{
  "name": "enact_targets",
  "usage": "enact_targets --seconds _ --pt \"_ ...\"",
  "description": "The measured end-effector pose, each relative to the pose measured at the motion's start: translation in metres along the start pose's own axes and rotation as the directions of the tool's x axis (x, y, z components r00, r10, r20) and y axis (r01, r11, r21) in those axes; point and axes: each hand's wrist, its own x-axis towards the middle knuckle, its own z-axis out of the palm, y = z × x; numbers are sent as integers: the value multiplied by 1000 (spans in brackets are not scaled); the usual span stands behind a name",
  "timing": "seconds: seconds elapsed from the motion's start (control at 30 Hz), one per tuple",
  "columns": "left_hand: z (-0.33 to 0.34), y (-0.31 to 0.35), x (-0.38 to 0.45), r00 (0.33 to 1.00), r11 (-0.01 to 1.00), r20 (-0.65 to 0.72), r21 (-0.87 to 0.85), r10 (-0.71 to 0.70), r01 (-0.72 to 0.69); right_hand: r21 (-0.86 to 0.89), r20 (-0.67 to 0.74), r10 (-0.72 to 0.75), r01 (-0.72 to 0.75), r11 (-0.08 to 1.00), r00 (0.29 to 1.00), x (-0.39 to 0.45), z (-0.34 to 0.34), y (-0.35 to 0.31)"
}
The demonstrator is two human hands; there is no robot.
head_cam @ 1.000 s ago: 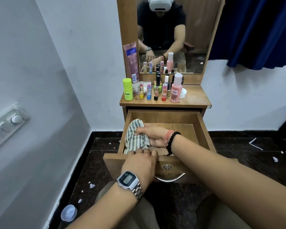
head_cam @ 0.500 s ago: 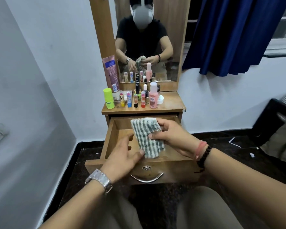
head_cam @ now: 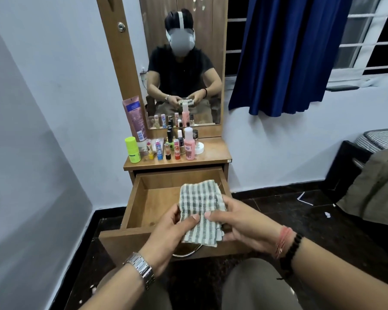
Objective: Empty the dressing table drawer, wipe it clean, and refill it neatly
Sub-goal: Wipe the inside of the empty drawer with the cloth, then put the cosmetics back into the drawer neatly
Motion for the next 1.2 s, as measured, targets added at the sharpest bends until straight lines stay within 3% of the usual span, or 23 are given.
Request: enact_targets --seconds 0.13,0.2,0.3,0.37,0.47,0.57,0.63,0.7,0.8,0.87,1.0,1.07,1.13,1.2 --pt "10 6 19 999 992 37 122 34 -38 86 -144 -53 66 994 988 7 -22 -14" --pt "12 8 33 994 943 19 315 104 -104 50 -249 -102 118 992 963 17 -42 -30" --pt "4 8 52 967 678 107 695 230 -238 -7 -377 -136 144 990 916 40 -74 -53" --pt "0 4 57 952 509 203 808 229 -295 -45 -427 -136 130 991 894 58 -92 -64" --pt "-7 -8 64 941 447 273 829 199 -335 -77 -458 -181 164 983 870 96 -119 -86" --pt "-13 -15 64 929 429 346 825 131 -368 -36 -413 -289 302 953 864 139 -145 -116" --pt "-14 -17 63 914 421 386 813 126 -401 -7 -377 -290 310 951 880 167 -158 -124" --pt "-14 -15 63 906 431 402 801 131 -417 -93 -357 -229 210 973 905 192 -164 -116" --pt "-15 -12 62 903 405 415 810 113 -424 -414 -351 -151 -8 910 924 217 -168 -90" --pt "-16 -12 61 904 384 410 821 121 -423 -486 -375 -177 -30 874 910 228 -171 -83" --pt "-13 -12 60 903 362 410 829 124 -426 -131 -307 -139 102 986 941 236 -174 -80" --pt "-13 -13 60 905 365 407 829 125 -424 -100 -265 -124 101 990 956 239 -175 -77" --pt "-13 -14 59 903 356 409 831 133 -428 -321 -284 -174 78 944 943 243 -174 -78" --pt "-13 -14 58 900 351 414 829 135 -434 -640 -318 -301 31 768 899 247 -173 -80"
